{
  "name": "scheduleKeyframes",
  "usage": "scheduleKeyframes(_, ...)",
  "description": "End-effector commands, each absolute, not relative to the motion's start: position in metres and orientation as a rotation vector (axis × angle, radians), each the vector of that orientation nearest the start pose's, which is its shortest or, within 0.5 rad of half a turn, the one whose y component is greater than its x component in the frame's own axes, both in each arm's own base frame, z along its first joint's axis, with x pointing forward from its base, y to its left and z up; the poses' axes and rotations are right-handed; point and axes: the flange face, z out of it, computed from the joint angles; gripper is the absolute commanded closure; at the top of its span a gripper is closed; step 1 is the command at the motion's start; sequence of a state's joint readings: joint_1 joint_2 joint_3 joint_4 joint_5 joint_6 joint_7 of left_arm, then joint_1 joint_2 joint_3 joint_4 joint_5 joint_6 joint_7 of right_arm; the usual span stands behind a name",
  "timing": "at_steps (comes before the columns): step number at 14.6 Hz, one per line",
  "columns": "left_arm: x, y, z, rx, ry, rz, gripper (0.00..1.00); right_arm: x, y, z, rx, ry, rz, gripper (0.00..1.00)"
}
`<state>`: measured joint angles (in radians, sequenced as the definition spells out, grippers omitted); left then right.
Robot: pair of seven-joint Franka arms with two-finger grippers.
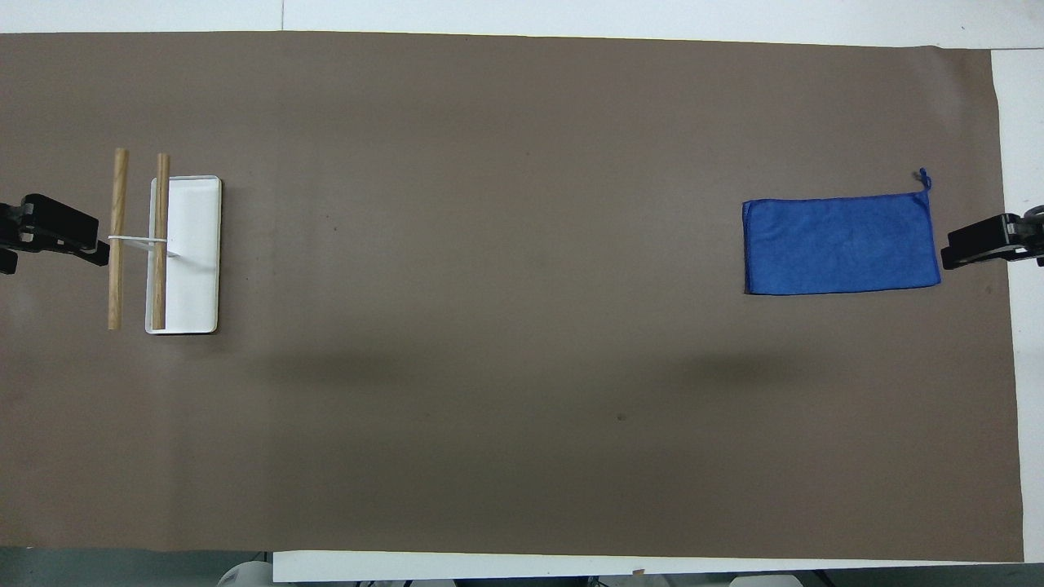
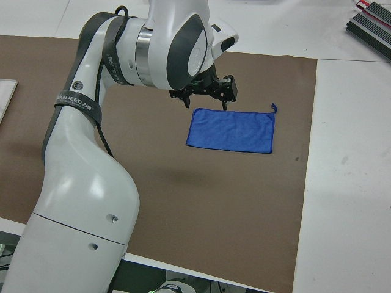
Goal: Right arm passes towel to left arm to hang
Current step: 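Reach the right gripper down to the blue towel's near edge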
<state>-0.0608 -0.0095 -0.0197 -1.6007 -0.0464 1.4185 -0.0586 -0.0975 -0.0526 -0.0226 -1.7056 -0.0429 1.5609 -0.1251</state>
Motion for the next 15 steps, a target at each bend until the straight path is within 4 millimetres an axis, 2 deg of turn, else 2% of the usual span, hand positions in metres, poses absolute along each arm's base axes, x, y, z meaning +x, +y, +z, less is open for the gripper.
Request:
scheduleKeyframes(1,0.524,-0.045,0.605,-3.16,0.036,0.276,0.0,0.53,-0.079,0.589,-3.163,0.056,0.152,0.0)
scheduleKeyframes(5,0.524,-0.045,0.605,-3.16,0.036,0.276,0.0,0.532,-0.079,0.584,-3.162,0.039,0.164,0.0)
scheduleKeyframes(7,0.525,-0.046,0.605,-3.16,0.036,0.278,0.0,0.547,-0.084,0.565,-3.166,0.011,0.131,0.0)
scheduleKeyframes(11,0.524,-0.045,0.605,-3.16,0.036,0.276,0.0,0.569,-0.102,0.483,-3.168,-0.091,0.089,0.0)
scheduleKeyframes(13,0.524,-0.045,0.605,-3.16,0.036,0.276,0.0,0.569,-0.113,0.423,-3.178,-0.09,-0.011,0.0)
scheduleKeyframes(15,0.525,-0.046,0.605,-3.16,0.036,0.278,0.0,0.566,-0.119,0.37,-3.19,-0.185,-0.148,0.0)
